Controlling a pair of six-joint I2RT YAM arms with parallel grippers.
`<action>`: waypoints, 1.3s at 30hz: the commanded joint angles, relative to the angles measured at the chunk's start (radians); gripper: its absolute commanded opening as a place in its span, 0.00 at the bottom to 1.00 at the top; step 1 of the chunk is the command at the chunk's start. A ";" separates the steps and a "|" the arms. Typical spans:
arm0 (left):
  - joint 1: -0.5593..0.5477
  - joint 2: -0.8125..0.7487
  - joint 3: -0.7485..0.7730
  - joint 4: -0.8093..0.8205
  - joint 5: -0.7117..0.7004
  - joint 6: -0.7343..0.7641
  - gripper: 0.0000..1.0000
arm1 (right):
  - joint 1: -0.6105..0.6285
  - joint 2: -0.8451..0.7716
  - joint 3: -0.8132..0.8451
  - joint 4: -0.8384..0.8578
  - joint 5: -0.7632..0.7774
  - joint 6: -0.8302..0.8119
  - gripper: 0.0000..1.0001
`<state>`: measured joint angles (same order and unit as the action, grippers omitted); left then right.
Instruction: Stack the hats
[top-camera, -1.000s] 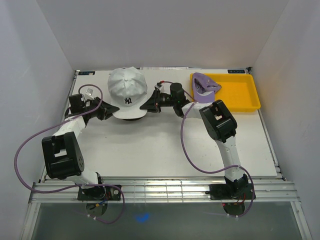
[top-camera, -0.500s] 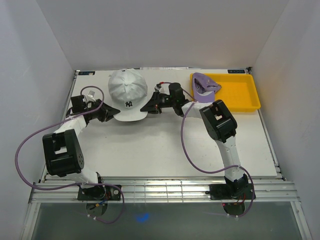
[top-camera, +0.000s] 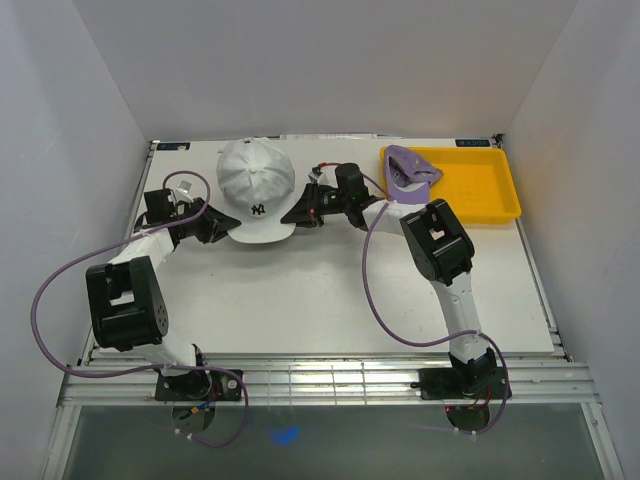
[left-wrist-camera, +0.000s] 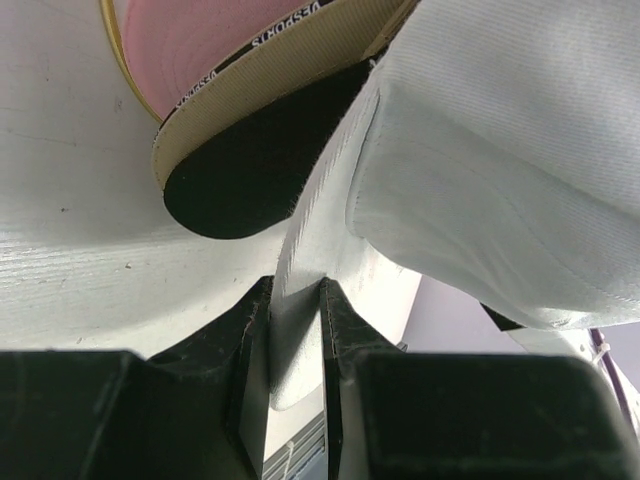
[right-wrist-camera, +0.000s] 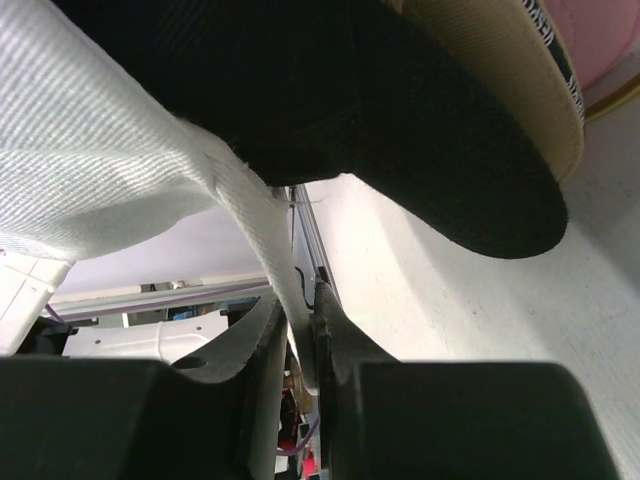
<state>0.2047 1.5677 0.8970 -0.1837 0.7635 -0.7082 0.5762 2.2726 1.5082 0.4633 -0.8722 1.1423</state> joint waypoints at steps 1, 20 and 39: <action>0.032 0.026 -0.003 -0.114 -0.234 0.078 0.00 | -0.085 0.004 0.000 -0.153 0.056 -0.067 0.14; 0.025 -0.017 0.043 -0.204 -0.299 0.113 0.40 | -0.095 -0.022 0.029 -0.219 0.088 -0.082 0.24; 0.027 -0.080 0.117 -0.252 -0.274 0.113 0.57 | -0.091 -0.084 0.050 -0.308 0.108 -0.119 0.50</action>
<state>0.2317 1.5463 0.9680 -0.4343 0.4782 -0.5983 0.4919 2.2463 1.5368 0.2230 -0.7952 1.0508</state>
